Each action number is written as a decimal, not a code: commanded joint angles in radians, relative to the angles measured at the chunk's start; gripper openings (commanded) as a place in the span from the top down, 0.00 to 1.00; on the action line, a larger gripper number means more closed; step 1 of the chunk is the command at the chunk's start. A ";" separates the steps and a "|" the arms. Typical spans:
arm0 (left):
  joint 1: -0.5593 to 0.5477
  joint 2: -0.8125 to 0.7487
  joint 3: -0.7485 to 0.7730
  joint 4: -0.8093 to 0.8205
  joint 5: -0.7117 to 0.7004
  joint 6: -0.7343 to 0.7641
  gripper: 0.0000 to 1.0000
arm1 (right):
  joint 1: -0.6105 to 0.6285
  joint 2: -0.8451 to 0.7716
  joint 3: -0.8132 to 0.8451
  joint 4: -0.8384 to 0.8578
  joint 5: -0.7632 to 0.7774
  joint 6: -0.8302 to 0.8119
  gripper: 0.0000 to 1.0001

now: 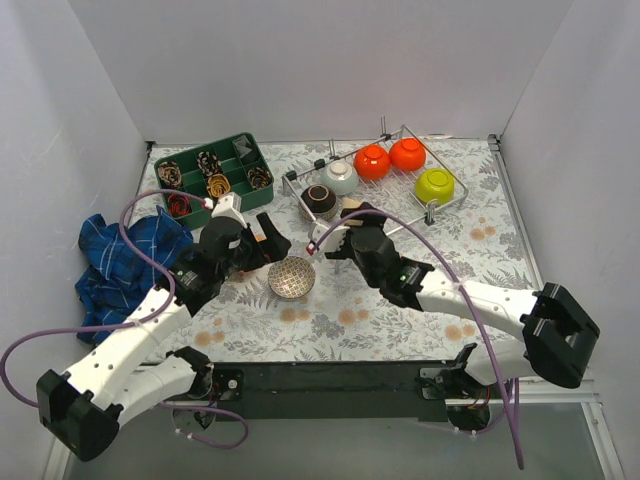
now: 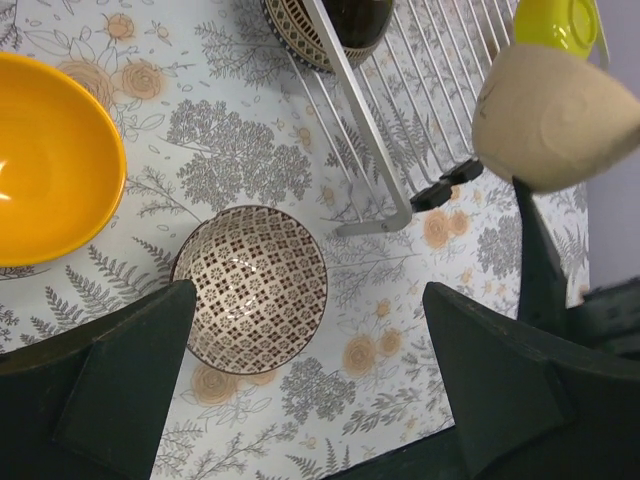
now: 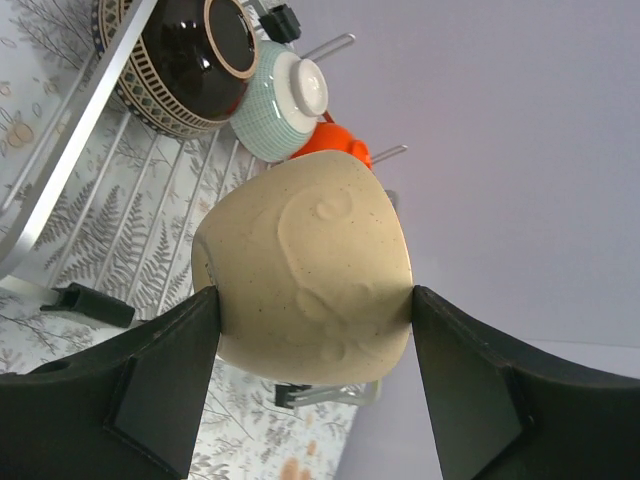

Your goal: Unload the bowls from the dish rack

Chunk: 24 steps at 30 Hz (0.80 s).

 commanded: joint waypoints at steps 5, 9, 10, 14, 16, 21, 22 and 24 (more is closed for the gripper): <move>0.039 0.169 0.297 -0.194 -0.070 -0.075 0.02 | 0.137 -0.073 -0.154 0.558 0.248 -0.376 0.99; 0.051 0.258 0.439 -0.238 -0.024 -0.080 0.02 | 0.196 -0.033 -0.217 0.824 0.285 -0.516 0.99; 0.051 0.282 0.464 -0.251 -0.013 -0.083 0.02 | 0.207 -0.019 -0.237 0.878 0.291 -0.556 0.99; 0.053 0.373 0.581 -0.300 0.071 -0.098 0.02 | 0.250 0.070 -0.263 1.165 0.310 -0.738 0.99; 0.053 0.408 0.619 -0.306 0.126 -0.108 0.02 | 0.269 0.125 -0.263 1.295 0.311 -0.827 0.99; 0.053 0.459 0.662 -0.318 0.240 -0.144 0.02 | 0.302 0.220 -0.242 1.431 0.305 -0.918 0.99; 0.053 0.471 0.676 -0.321 0.255 -0.149 0.02 | 0.306 0.227 -0.240 1.433 0.305 -0.918 0.99; 0.053 0.482 0.682 -0.321 0.280 -0.160 0.02 | 0.318 0.242 -0.228 1.433 0.299 -0.916 0.99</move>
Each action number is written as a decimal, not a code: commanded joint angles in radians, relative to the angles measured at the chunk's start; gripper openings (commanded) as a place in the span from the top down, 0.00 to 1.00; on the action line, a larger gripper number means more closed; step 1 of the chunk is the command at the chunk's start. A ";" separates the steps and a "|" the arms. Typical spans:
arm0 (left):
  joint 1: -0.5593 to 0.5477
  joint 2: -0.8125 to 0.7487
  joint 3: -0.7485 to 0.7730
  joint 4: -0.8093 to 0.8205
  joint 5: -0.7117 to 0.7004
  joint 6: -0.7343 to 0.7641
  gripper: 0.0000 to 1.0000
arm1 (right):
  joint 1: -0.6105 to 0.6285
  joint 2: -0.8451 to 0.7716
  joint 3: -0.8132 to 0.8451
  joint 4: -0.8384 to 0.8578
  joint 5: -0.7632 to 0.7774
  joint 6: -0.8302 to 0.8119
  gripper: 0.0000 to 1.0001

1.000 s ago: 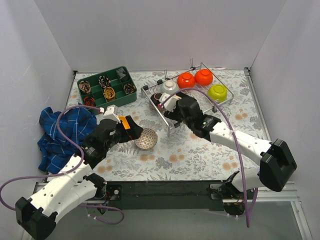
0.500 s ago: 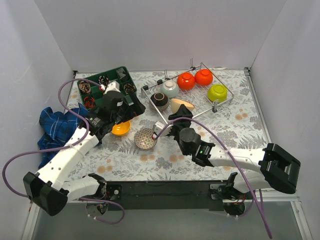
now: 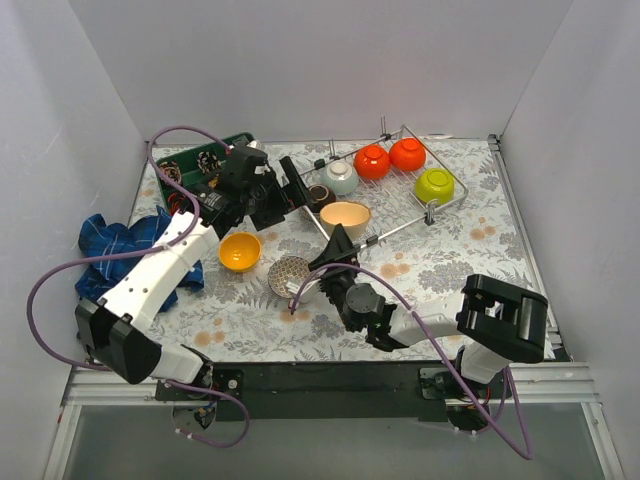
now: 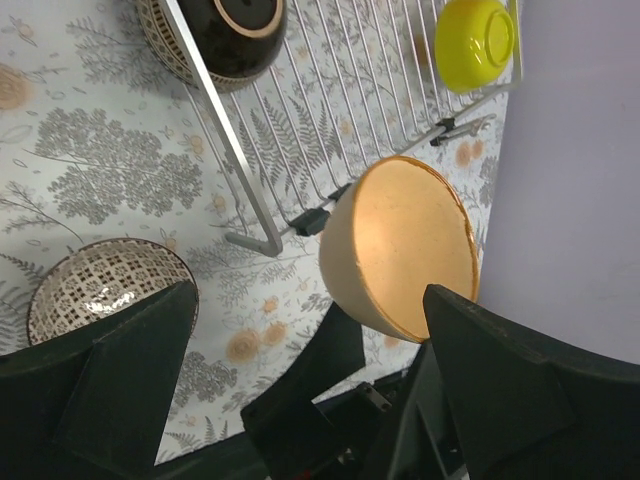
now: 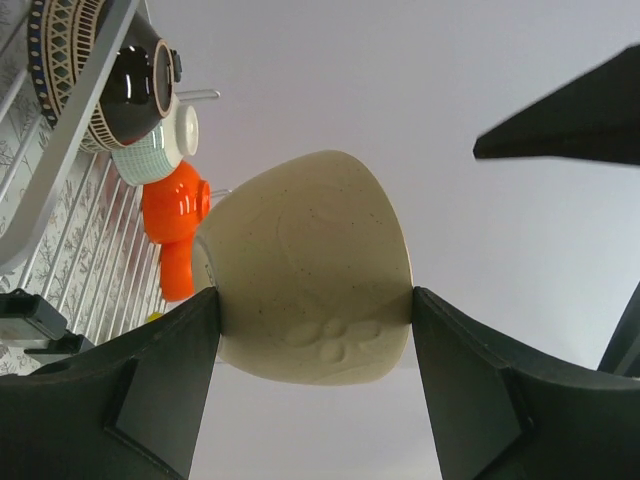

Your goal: Unload the bowls from the dish rack

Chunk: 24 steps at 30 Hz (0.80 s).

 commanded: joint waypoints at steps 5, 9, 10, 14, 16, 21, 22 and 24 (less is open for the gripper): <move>0.002 0.055 0.055 -0.055 0.158 -0.035 0.03 | 0.038 0.036 0.058 0.497 0.003 -0.088 0.99; 0.002 0.097 0.029 -0.064 0.209 -0.035 0.11 | 0.049 0.048 0.069 0.503 0.003 -0.091 0.99; 0.004 0.104 0.024 -0.062 0.219 -0.033 0.13 | 0.052 0.048 0.074 0.503 0.003 -0.091 0.99; 0.002 0.134 0.013 -0.046 0.264 -0.036 0.28 | 0.059 0.062 0.074 0.505 0.004 -0.092 0.99; 0.002 0.144 0.009 -0.047 0.282 -0.035 0.36 | 0.062 0.064 0.075 0.506 0.005 -0.092 0.99; 0.002 0.147 -0.028 -0.030 0.302 -0.035 0.59 | 0.067 0.073 0.081 0.506 0.010 -0.091 0.99; 0.002 0.147 -0.034 -0.027 0.311 -0.038 0.62 | 0.066 0.076 0.081 0.508 0.011 -0.091 0.99; 0.001 0.146 -0.049 -0.018 0.321 -0.041 0.71 | 0.066 0.079 0.081 0.508 0.013 -0.091 0.99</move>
